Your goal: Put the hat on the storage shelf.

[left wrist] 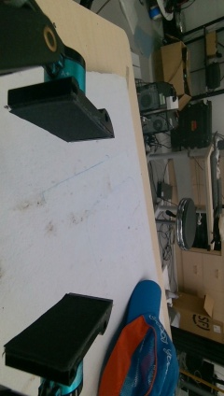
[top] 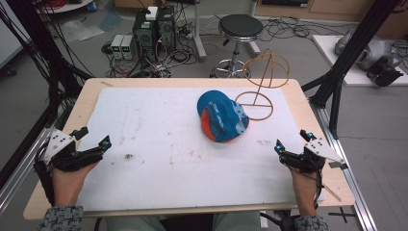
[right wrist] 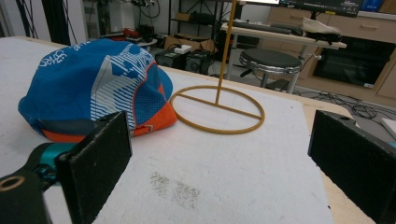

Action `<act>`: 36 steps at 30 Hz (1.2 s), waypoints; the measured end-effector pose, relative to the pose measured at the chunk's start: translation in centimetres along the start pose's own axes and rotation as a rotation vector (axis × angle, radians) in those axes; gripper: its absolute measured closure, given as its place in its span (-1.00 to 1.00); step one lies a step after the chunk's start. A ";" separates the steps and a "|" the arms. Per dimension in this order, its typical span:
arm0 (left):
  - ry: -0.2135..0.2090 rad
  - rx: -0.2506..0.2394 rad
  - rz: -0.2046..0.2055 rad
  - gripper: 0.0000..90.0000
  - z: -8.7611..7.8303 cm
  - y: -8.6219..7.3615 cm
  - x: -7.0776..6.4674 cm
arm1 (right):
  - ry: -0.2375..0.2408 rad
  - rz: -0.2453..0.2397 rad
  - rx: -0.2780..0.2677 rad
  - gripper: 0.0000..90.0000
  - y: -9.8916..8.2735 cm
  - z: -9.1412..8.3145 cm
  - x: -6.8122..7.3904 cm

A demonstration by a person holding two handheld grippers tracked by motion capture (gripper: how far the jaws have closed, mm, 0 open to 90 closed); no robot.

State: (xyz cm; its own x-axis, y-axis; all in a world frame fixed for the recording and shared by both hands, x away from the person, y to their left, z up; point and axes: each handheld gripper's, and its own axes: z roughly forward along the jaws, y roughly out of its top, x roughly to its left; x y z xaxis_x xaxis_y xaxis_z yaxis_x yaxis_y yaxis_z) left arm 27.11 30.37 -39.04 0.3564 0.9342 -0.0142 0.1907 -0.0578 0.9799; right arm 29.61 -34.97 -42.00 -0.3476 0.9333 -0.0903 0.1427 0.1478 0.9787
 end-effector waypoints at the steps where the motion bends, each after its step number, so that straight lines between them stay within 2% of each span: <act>1: 0.000 0.001 -0.001 -0.65 0.0 0.0 0.0 | -0.001 -0.004 0.001 -0.88 0.0 0.0 0.0; 13: -0.001 -0.002 -0.011 -0.64 -0.2 0.2 0.0 | 0.012 -0.009 -0.016 -0.88 0.4 0.1 0.7; 17: -0.003 0.000 -0.011 -0.64 -0.1 0.1 -0.1 | 0.028 0.008 -0.034 -0.88 0.8 0.4 1.1; 21: -0.010 0.001 -0.006 -0.64 0.0 0.2 -0.3 | 0.045 -0.005 -0.027 -0.88 1.1 0.8 1.3; 25: -0.014 0.008 -0.003 -0.64 0.0 0.2 -0.4 | 0.060 -0.012 -0.036 -0.88 1.7 1.6 1.8; 31: -0.014 0.008 -0.003 -0.63 0.0 0.2 -0.4 | 0.094 0.011 -0.049 -0.88 2.7 3.4 3.1; 36: -0.021 0.009 -0.001 -0.63 0.1 0.1 -0.3 | 0.130 -0.001 -0.054 -0.88 3.7 5.6 5.2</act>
State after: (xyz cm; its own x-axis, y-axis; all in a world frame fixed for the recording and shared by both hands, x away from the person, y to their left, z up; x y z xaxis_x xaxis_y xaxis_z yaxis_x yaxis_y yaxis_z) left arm 27.10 30.01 -38.93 0.3749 0.9269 -0.0196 0.1992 -0.0599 0.9781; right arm 33.56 -27.77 -39.84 -0.4653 0.8824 -0.0696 0.0936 0.1272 0.9874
